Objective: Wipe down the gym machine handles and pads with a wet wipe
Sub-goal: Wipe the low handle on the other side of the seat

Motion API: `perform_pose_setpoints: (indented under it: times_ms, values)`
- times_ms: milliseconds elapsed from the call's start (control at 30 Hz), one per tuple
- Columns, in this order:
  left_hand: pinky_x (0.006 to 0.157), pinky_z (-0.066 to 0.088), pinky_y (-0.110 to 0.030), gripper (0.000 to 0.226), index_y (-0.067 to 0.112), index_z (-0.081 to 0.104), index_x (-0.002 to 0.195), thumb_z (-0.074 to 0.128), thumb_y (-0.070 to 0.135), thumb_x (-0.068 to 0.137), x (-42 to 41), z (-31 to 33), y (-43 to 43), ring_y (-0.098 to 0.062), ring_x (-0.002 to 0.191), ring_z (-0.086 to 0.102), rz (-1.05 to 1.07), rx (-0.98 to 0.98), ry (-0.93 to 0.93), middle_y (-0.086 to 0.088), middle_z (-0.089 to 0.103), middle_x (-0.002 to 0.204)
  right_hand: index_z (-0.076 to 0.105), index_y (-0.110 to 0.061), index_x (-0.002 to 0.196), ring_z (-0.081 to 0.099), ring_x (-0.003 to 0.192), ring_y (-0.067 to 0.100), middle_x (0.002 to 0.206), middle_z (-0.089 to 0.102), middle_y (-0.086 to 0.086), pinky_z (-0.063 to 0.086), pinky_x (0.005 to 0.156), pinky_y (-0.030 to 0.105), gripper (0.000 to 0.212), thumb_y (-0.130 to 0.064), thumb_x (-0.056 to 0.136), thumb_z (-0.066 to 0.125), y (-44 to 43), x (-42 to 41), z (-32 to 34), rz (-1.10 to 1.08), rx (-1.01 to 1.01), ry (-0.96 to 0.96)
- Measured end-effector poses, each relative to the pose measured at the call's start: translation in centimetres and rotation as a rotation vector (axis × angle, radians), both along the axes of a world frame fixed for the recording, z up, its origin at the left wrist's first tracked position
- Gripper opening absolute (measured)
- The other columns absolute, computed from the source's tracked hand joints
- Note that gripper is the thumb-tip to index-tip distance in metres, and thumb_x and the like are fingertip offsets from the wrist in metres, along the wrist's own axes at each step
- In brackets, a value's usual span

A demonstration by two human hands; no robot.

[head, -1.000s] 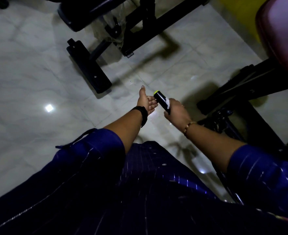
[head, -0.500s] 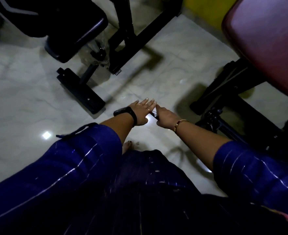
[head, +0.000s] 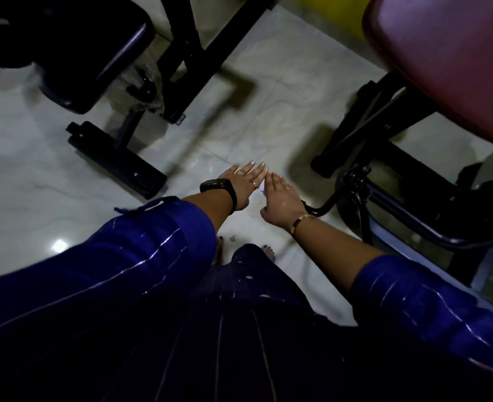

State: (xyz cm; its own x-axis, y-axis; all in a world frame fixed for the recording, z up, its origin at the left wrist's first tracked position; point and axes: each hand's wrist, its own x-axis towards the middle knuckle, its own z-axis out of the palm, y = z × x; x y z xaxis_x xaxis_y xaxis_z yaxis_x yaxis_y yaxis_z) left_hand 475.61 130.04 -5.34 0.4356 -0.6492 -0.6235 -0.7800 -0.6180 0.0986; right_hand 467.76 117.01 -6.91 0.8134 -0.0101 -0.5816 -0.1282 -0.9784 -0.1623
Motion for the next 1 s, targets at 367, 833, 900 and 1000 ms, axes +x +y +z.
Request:
perform_pose_setpoints:
  times_ms: [367, 833, 900, 1000]
  values:
    - [0.12, 0.006, -0.039, 0.084, 0.012, -0.016, 0.153, 0.045, 0.016, 0.096, 1.0, -0.7, 0.6, -0.022, 0.15, -0.012, -0.152, -0.038, -0.064, -0.007, -0.016, 0.163, -0.004, -0.001, 0.151, -0.002, 0.148, 0.033, 0.159, -0.002, 0.02, -0.004, 0.116, 0.052, 0.087, -0.024, 0.085, 0.048, 0.8, -5.9, -0.8, -0.225, -0.286, -0.084]
    - [0.121, 0.004, -0.038, 0.084, 0.012, -0.016, 0.153, 0.046, 0.021, 0.097, 1.5, -0.6, 0.6, -0.021, 0.15, -0.013, -0.208, -0.005, -0.065, -0.007, -0.017, 0.162, 0.006, -0.002, 0.151, 0.016, 0.145, 0.032, 0.156, 0.019, 0.019, 0.003, 0.118, 0.054, 0.068, -0.019, 0.094, 0.04, -0.4, -3.1, 0.1, -0.211, -0.322, -0.006]
    - [0.122, 0.005, -0.039, 0.085, 0.012, -0.017, 0.153, 0.047, 0.021, 0.097, 1.6, -0.7, 0.6, -0.021, 0.15, -0.013, -0.214, -0.01, -0.066, -0.006, -0.017, 0.162, -0.005, 0.002, 0.15, 0.008, 0.146, 0.038, 0.157, 0.005, 0.025, 0.002, 0.117, 0.055, 0.062, -0.017, 0.098, 0.022, 0.1, -4.5, -0.1, -0.065, -0.481, -0.017]
    - [0.122, 0.005, -0.038, 0.085, 0.012, -0.016, 0.153, 0.047, 0.019, 0.096, 1.6, -0.8, 0.7, -0.02, 0.15, -0.012, -0.206, -0.034, -0.065, -0.006, -0.017, 0.162, -0.014, 0.003, 0.148, -0.003, 0.146, 0.04, 0.157, -0.009, 0.026, -0.001, 0.116, 0.054, 0.062, -0.014, 0.09, 0.002, 1.9, -4.7, -0.6, 0.061, -0.502, -0.047]
